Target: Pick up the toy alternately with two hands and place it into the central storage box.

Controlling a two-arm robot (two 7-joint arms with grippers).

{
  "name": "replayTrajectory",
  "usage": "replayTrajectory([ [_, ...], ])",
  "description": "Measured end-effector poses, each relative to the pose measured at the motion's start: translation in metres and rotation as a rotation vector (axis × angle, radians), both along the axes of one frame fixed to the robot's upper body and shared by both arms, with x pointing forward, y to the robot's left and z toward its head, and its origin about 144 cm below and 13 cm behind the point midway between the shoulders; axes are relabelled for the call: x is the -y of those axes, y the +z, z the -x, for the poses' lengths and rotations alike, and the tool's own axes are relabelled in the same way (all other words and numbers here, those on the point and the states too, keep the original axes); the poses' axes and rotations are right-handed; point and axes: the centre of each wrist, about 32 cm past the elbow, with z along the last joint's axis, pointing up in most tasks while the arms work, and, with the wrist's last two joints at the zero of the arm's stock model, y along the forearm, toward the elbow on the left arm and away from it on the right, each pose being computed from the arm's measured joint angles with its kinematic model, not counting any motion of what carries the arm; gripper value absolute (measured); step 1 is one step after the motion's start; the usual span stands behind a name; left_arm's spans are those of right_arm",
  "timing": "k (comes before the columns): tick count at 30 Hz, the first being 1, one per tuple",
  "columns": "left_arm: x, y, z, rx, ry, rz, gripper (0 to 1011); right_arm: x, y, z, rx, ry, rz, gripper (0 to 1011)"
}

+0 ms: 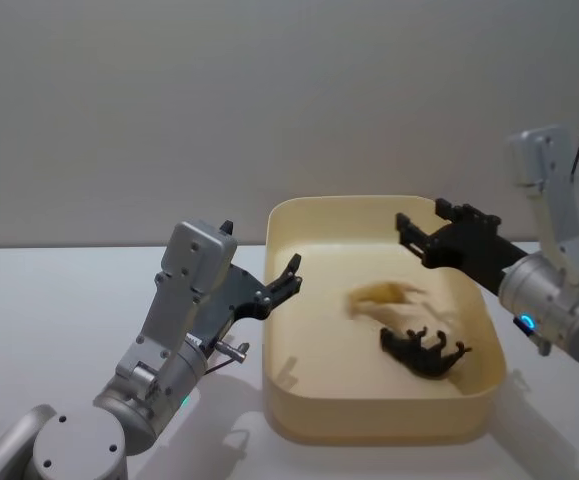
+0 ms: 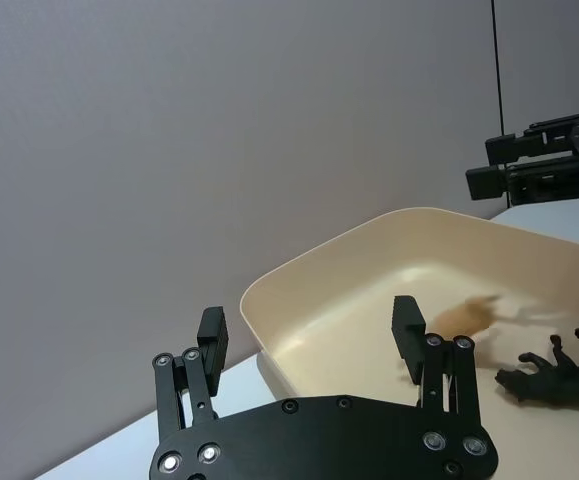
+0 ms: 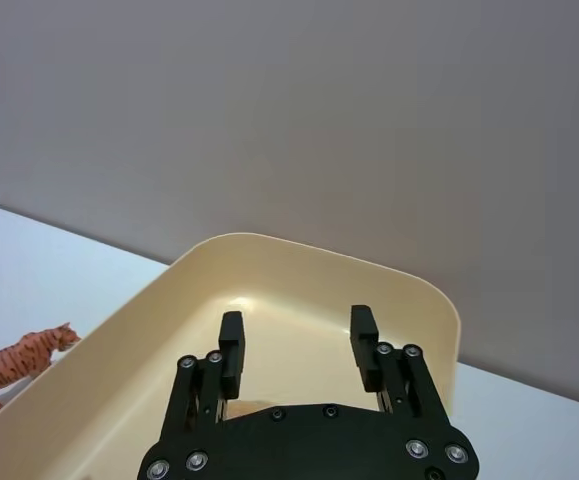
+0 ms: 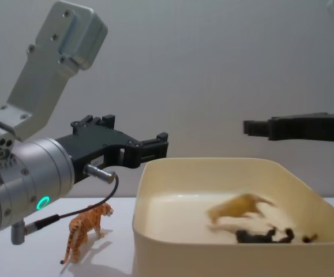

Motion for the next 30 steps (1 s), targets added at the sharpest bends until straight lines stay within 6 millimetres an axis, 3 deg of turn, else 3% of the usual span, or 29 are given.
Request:
replayTrajectory([
  [6,0.000,0.000,0.000,0.000,0.000,0.000,1001,-0.008,0.003,-0.002,-0.012,0.032,-0.003,784],
  [14,0.000,0.000,0.000,0.000,0.000,0.000,1001,-0.009,0.004,-0.003,-0.015,0.042,-0.005,984],
  [30,0.000,0.000,0.000,0.000,0.000,0.000,1001,0.025,0.006,0.013,0.006,-0.056,-0.029,1001],
])
